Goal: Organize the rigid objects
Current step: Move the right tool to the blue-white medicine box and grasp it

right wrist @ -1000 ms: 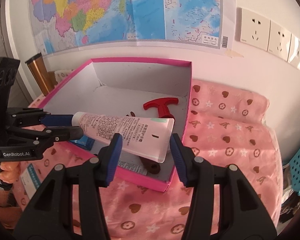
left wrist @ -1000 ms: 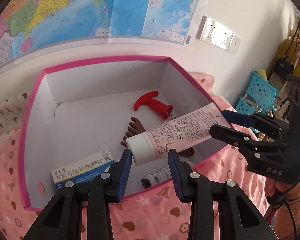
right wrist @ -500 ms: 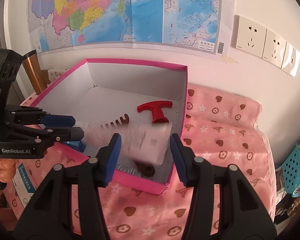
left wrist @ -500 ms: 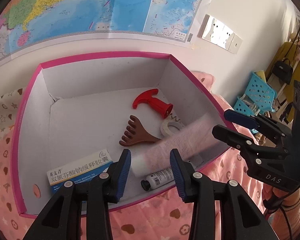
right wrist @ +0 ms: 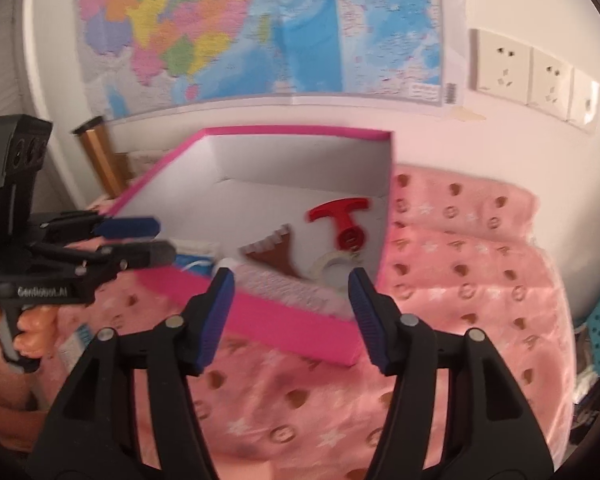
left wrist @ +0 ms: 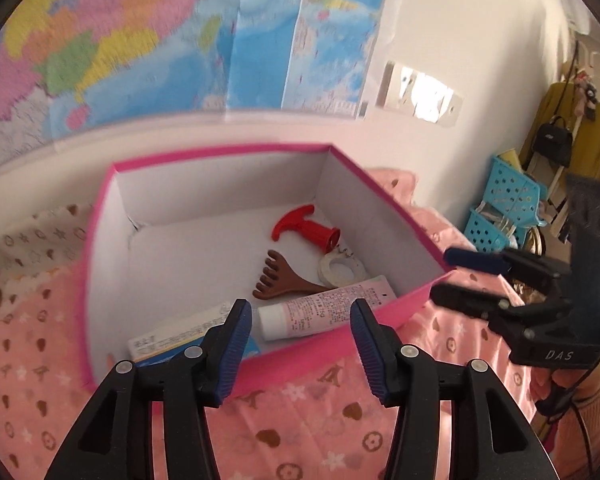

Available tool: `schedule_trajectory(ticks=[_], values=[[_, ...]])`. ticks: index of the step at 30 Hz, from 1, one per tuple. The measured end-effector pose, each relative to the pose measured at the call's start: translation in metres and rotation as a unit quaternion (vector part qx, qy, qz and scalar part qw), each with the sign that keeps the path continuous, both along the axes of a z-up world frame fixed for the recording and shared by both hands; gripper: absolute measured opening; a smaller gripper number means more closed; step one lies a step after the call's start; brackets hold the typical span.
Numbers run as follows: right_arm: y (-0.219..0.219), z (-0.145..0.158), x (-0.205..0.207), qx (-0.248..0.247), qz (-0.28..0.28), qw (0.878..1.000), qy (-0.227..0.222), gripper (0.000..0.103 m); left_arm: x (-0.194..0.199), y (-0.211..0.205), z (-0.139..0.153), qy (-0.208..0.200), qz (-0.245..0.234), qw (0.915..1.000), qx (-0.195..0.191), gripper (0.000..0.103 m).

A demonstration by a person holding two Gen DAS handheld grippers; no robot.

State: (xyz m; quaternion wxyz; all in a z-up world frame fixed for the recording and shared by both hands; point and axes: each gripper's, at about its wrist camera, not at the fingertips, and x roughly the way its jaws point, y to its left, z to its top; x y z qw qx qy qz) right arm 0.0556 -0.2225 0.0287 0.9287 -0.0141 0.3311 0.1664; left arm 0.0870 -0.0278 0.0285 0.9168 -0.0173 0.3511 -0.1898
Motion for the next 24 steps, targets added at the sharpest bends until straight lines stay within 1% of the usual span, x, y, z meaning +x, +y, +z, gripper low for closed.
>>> schedule_trajectory(ticks=[3,5,7,9,11,14,16,19,24], values=[[0.011,-0.007,-0.014,0.016,0.040,0.999,0.019,0.061,-0.025,0.014,0.009,-0.025,0.006,0.9997,0.007,0.054],[0.020,-0.015,-0.022,0.029,0.067,0.997,0.035,0.061,-0.037,0.025,0.010,-0.031,0.014,0.9994,0.010,0.055],[0.029,-0.024,-0.027,0.048,0.094,0.993,0.058,0.061,-0.047,0.037,0.006,-0.026,0.030,0.9991,0.015,0.055],[0.040,-0.032,-0.033,0.058,0.116,0.989,0.076,0.061,-0.057,0.051,-0.003,-0.019,0.061,0.9975,0.032,0.055],[0.052,-0.039,-0.038,0.059,0.135,0.985,0.089,0.061,-0.065,0.061,-0.010,-0.008,0.077,0.9962,0.040,0.055],[0.067,-0.050,-0.043,0.065,0.162,0.978,0.110,0.061,-0.074,0.079,-0.025,0.017,0.101,0.9940,0.039,0.055],[0.079,-0.059,-0.043,0.059,0.177,0.974,0.126,0.061,-0.079,0.088,-0.036,0.036,0.115,0.9920,0.036,0.055],[0.091,-0.068,-0.046,0.054,0.192,0.970,0.141,0.061,-0.086,0.099,-0.051,0.061,0.127,0.9897,0.027,0.055],[0.106,-0.077,-0.045,0.054,0.211,0.963,0.158,0.061,-0.099,0.106,-0.061,0.081,0.127,0.9883,0.023,0.055]])
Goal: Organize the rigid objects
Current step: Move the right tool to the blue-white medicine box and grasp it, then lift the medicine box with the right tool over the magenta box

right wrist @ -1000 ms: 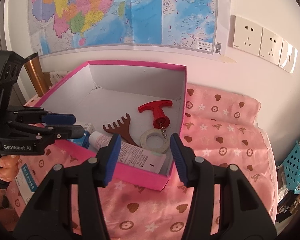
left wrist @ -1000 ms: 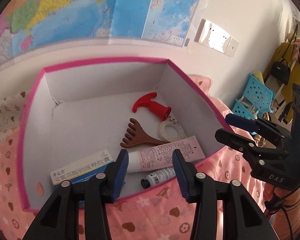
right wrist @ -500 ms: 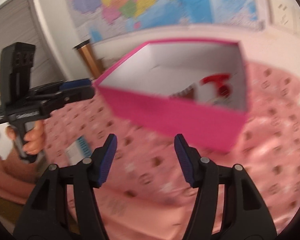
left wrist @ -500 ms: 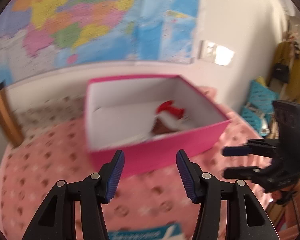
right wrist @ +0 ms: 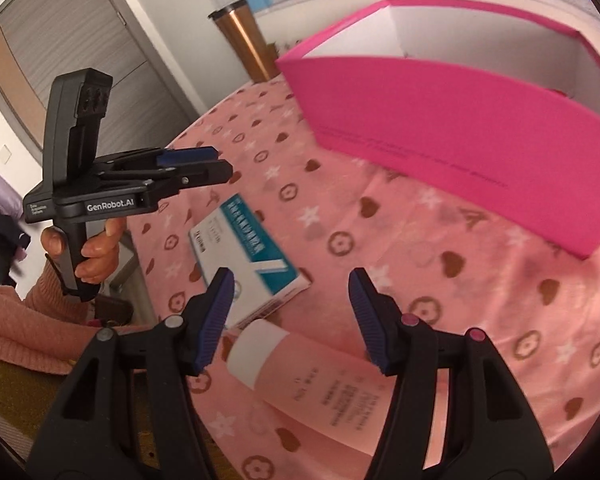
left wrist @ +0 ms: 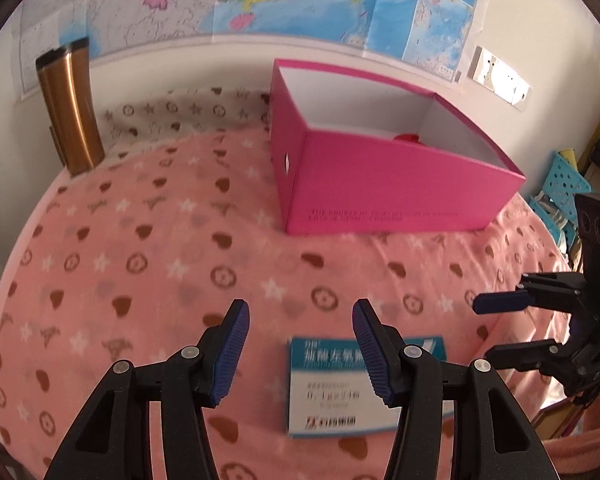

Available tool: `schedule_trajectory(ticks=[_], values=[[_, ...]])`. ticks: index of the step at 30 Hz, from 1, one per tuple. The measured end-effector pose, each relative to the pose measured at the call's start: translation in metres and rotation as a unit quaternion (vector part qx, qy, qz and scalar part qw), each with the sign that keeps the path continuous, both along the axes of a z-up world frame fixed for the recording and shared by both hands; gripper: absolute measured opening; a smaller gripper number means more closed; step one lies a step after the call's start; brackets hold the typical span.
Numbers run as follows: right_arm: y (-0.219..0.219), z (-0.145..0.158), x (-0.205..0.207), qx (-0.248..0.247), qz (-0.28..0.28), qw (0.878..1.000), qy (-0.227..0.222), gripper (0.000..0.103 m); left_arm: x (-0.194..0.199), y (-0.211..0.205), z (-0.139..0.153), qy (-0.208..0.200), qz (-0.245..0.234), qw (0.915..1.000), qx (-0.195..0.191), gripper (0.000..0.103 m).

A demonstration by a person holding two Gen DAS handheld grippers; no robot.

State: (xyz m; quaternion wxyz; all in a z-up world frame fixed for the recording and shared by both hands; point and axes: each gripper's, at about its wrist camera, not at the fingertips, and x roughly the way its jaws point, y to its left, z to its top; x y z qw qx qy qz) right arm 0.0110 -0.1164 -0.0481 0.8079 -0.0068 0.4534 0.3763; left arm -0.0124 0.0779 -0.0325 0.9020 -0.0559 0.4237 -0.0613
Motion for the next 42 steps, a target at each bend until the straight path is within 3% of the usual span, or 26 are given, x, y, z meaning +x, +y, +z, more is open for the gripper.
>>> schedule_trajectory(ticks=[6,14,34,42], values=[[0.014,-0.012,0.003,0.004,0.022,0.999,0.025,0.061,-0.009,0.000,-0.020,0.036,-0.008,0.9993,-0.003,0.055],[0.031,-0.029,0.012,0.007,0.038,0.998,0.056,0.061,-0.017,-0.010,-0.029,0.054,-0.037,0.9976,-0.022,0.055],[-0.015,-0.016,0.054,0.015,-0.079,0.996,0.029,0.061,0.031,-0.044,-0.032,0.042,-0.046,0.9972,-0.043,0.053],[-0.024,-0.018,0.050,0.007,-0.089,0.996,0.024,0.061,0.026,-0.035,-0.029,0.036,-0.040,0.9980,-0.032,0.052]])
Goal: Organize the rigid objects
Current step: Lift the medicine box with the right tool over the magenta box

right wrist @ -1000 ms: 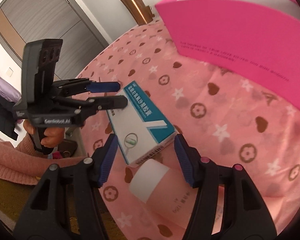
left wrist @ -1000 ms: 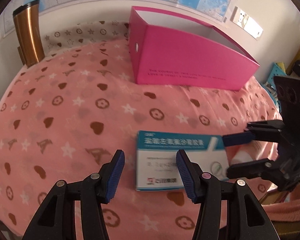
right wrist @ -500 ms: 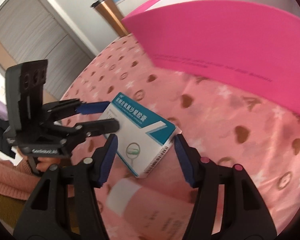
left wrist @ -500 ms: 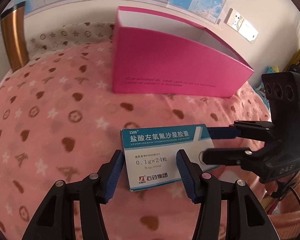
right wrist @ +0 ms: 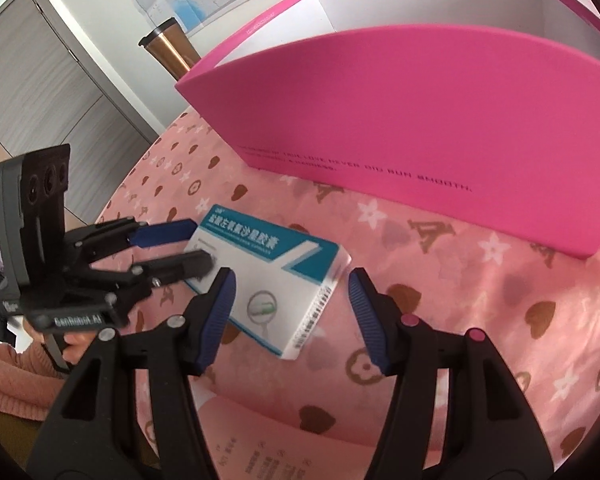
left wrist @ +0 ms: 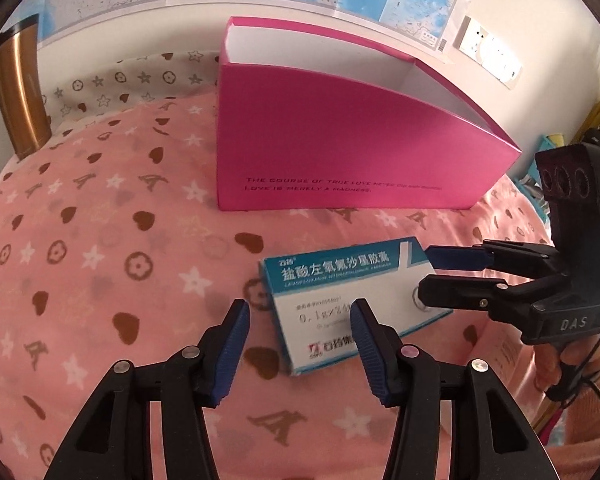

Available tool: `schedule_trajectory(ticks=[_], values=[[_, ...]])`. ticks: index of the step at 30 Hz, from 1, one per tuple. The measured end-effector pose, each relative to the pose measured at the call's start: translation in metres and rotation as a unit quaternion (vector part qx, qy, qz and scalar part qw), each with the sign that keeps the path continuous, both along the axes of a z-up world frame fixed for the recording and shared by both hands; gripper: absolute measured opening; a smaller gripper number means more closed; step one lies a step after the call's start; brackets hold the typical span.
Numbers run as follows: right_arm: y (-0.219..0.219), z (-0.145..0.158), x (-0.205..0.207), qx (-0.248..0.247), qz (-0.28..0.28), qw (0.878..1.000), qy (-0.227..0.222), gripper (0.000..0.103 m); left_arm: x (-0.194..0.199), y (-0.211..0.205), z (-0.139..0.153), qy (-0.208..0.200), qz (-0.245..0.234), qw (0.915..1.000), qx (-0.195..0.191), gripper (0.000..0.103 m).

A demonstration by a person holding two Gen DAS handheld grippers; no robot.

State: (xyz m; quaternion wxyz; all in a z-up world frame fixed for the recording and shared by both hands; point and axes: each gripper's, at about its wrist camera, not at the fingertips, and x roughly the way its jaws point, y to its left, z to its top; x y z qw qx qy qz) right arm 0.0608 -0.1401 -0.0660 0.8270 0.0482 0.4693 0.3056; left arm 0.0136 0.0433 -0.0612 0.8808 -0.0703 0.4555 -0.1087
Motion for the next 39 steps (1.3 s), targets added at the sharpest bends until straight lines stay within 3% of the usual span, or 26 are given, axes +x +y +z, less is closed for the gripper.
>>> schedule_trajectory(ticks=[2,4,6,16,39], values=[[-0.001,-0.001,-0.002,0.003,0.001,1.000,0.000,0.059,-0.002,0.001,0.000,0.000,-0.004,1.0000,-0.003,0.046],[0.000,-0.002,-0.003,0.005,0.004,1.000,0.002,0.049,-0.004,0.000,0.000,0.002,-0.010,0.9999,-0.006,0.043],[0.001,-0.004,-0.002,0.007,0.005,1.000,0.005,0.046,-0.005,-0.003,0.000,0.002,-0.017,0.9998,-0.009,0.041],[0.000,-0.001,-0.004,-0.001,-0.011,1.000,-0.004,0.045,-0.005,-0.011,0.006,-0.004,-0.023,0.9997,-0.011,0.041],[-0.021,0.043,-0.020,0.015,-0.032,0.997,-0.073,0.045,-0.007,-0.028,0.061,-0.081,-0.055,0.9952,0.001,0.041]])
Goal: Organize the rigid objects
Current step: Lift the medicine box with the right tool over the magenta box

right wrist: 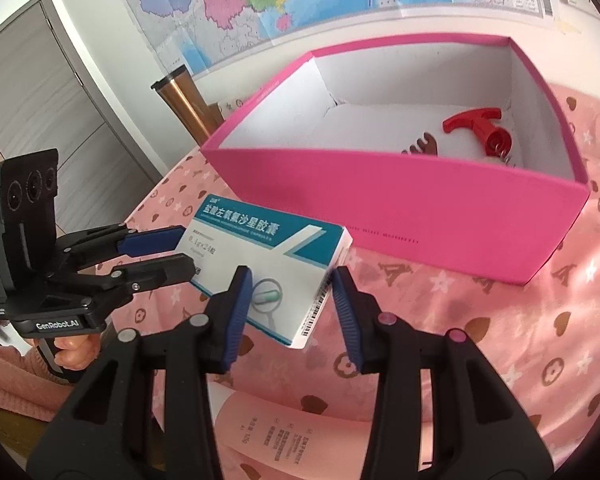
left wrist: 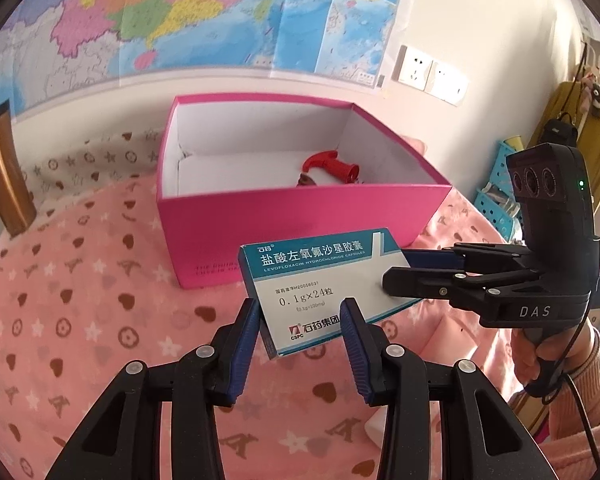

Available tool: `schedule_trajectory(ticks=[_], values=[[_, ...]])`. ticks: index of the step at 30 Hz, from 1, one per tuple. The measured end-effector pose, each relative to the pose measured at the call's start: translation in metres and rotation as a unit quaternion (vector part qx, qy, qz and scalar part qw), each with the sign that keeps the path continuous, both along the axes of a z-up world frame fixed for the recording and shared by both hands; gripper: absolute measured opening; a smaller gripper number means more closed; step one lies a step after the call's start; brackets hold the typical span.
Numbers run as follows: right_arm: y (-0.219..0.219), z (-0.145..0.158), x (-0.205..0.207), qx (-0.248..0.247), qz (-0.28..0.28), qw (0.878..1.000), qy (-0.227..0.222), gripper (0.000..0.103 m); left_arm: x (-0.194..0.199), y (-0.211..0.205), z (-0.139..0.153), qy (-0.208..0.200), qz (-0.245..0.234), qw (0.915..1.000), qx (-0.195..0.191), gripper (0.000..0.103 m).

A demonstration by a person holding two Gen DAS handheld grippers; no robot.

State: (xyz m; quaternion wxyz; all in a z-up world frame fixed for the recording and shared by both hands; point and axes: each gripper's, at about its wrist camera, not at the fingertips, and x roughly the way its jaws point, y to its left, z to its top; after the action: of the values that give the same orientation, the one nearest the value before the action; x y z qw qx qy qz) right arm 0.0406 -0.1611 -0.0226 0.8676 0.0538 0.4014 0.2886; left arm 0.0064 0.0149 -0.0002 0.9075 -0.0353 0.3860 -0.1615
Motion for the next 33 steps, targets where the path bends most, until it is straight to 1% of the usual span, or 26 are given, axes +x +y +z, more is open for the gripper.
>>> schedule_trajectory(ticks=[13,19,33], values=[[-0.003,0.027,0.002,-0.002,-0.008,0.999,-0.036,0.045,0.007,-0.003,0.021,-0.032,-0.011,0.9994,0.003,0.041],[-0.002,0.033,0.006,-0.003,-0.006,0.999,-0.046,0.045,0.009,-0.003,0.028,-0.043,-0.010,0.9990,0.004,0.041],[-0.002,0.040,0.006,-0.004,-0.009,0.998,-0.059,0.045,0.011,-0.005,0.032,-0.055,-0.008,0.9984,0.011,0.041]])
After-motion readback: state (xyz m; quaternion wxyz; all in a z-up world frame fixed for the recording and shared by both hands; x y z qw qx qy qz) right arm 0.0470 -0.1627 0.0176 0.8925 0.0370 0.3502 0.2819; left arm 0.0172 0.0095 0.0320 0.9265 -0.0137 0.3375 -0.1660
